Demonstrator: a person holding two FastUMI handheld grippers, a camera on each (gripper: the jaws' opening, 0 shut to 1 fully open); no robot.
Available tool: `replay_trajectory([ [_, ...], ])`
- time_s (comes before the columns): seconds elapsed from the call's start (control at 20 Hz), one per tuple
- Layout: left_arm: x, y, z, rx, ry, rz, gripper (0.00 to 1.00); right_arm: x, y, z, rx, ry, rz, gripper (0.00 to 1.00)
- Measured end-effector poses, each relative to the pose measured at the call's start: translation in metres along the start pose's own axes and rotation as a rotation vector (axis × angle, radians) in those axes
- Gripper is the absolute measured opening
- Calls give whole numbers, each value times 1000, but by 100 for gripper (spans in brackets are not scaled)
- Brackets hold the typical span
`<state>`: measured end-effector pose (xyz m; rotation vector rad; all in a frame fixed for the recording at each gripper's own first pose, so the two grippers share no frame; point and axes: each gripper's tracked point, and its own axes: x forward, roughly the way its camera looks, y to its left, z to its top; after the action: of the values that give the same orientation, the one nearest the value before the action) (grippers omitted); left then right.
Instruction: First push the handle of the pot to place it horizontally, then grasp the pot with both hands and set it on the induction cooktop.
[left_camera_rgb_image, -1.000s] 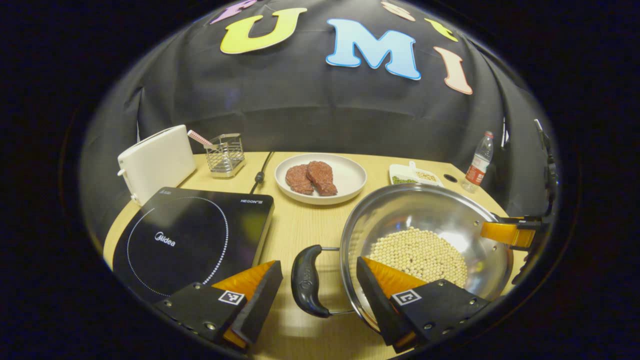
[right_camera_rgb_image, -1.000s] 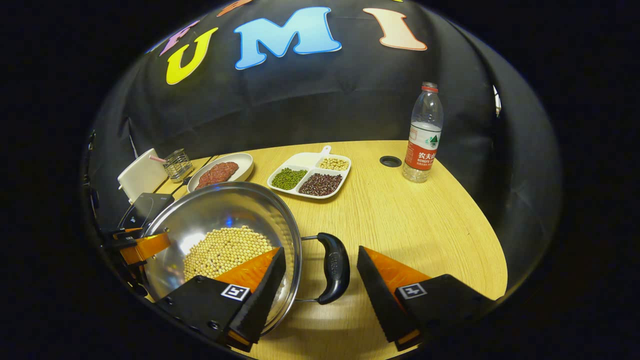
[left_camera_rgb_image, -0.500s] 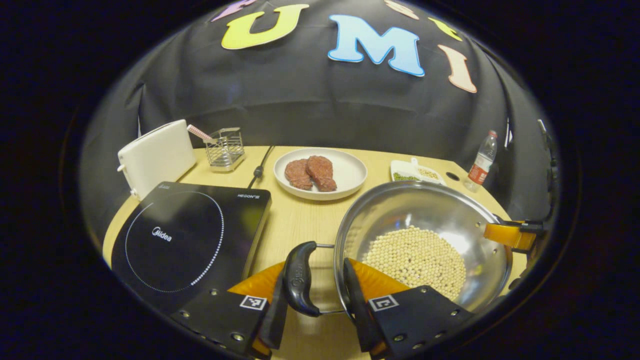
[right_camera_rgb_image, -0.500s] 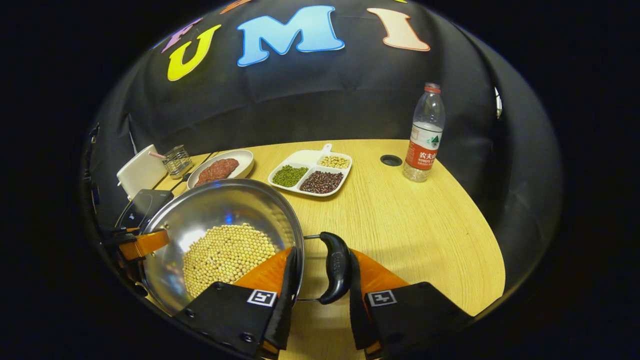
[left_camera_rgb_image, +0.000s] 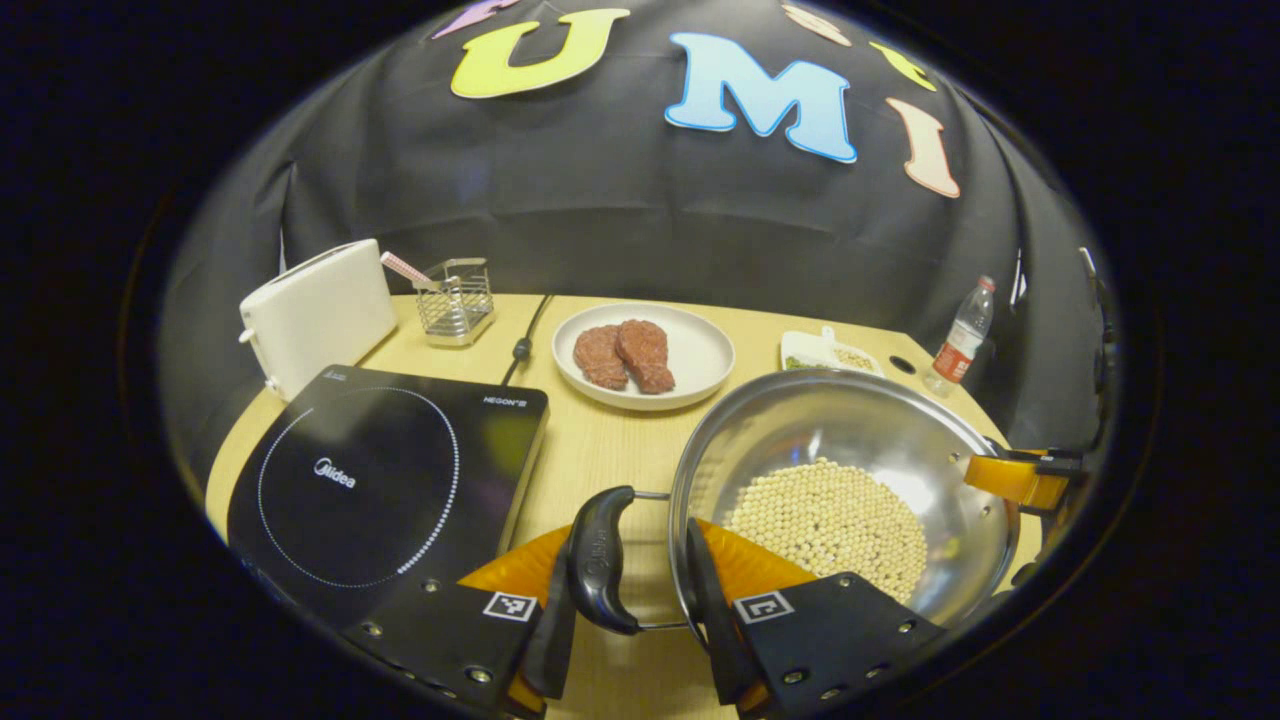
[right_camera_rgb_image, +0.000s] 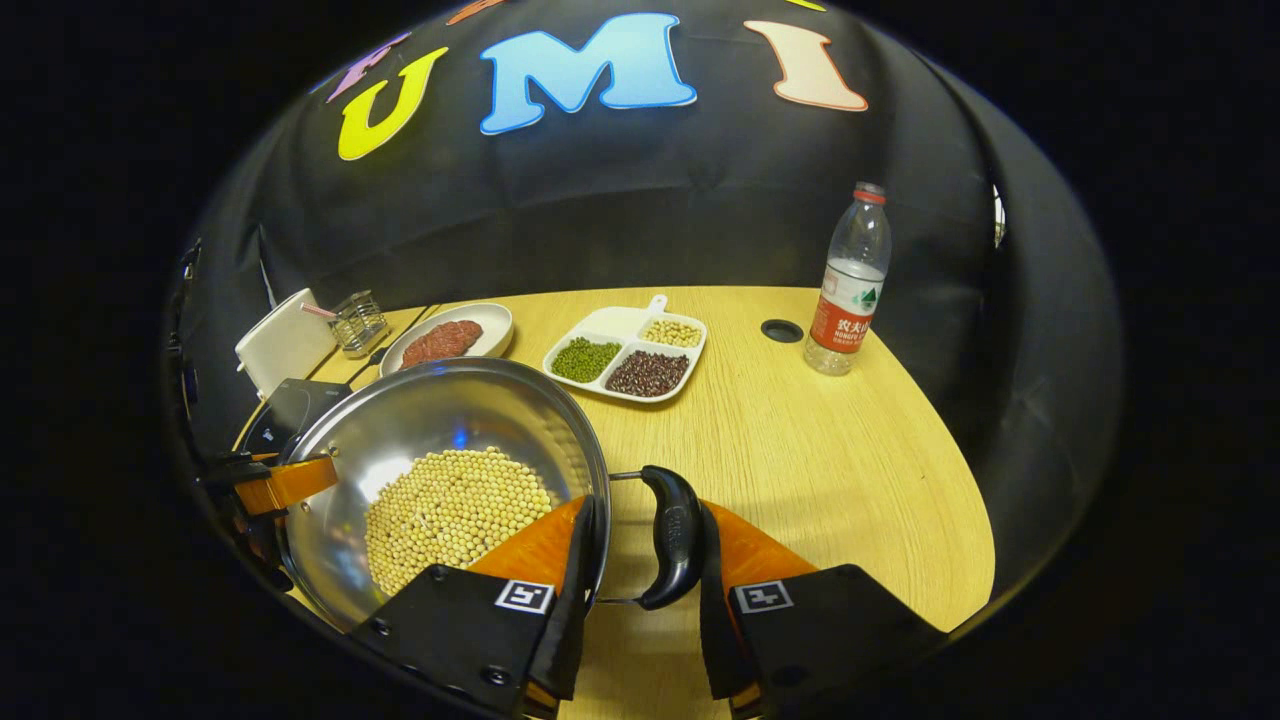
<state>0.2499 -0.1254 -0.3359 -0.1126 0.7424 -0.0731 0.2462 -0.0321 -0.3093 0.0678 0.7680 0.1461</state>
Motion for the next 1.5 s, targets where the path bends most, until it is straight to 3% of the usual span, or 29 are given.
replay_trajectory([
  [0.55,-44,52,45,40,-42,-40,56,-45,61,18,59,-55,-28,51],
  [0.6,-47,60,49,43,-47,-42,56,-47,68,18,61,-57,-26,48],
  [1.5,-71,180,66,44,-72,-31,59,-50,182,25,74,-97,-12,51],
])
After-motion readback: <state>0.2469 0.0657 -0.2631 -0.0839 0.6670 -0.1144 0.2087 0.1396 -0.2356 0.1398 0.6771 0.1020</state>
